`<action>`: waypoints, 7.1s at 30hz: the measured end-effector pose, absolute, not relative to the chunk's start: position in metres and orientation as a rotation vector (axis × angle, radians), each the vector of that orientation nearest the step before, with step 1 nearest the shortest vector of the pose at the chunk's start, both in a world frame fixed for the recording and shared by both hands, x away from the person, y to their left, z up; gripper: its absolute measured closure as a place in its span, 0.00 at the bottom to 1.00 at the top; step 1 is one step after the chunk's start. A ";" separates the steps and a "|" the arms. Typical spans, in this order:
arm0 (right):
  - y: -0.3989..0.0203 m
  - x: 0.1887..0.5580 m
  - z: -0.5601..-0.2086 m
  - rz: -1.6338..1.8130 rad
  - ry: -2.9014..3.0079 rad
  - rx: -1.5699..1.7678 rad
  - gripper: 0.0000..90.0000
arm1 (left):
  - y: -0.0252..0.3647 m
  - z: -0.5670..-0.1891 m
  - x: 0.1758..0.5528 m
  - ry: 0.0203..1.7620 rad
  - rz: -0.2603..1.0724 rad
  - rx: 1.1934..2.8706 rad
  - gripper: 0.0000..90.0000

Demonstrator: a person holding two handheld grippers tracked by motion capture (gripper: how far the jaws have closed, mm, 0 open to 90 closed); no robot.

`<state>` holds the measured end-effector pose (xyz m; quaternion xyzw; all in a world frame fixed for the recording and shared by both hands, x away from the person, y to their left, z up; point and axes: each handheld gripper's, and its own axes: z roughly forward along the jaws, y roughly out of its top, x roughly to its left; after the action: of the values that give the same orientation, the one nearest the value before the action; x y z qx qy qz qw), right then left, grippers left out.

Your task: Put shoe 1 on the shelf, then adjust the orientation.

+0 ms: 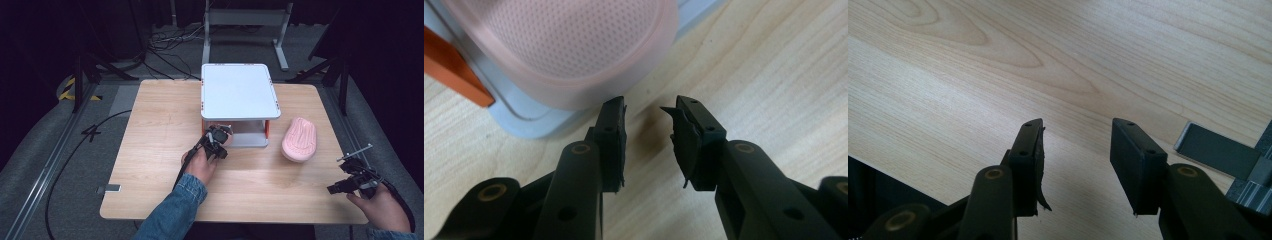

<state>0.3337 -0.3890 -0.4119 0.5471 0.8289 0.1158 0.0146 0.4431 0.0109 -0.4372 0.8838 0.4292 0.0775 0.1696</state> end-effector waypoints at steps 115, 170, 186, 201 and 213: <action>-0.396 0.414 -0.411 0.534 2.337 1.718 0.94 | 0.164 -0.384 0.397 1.336 0.067 2.378 0.49; -0.388 0.392 -0.413 0.431 2.435 1.711 0.95 | 0.137 -0.388 0.408 1.250 0.049 2.444 0.49; -0.386 0.387 -0.389 0.399 2.432 1.470 0.49 | 0.144 -0.391 0.402 1.283 0.041 2.433 0.49; -0.367 0.405 -0.412 0.355 2.551 1.247 0.56 | 0.154 -0.394 0.397 1.319 0.034 2.422 0.50; -0.357 0.393 -0.397 0.479 2.599 1.268 1.00 | 0.150 -0.395 0.401 1.306 0.020 2.430 0.50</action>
<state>0.3925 -0.3569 -0.3973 0.4302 0.8817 0.1627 0.1050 0.4012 0.1497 -0.3952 0.8647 0.4648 0.0071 0.1900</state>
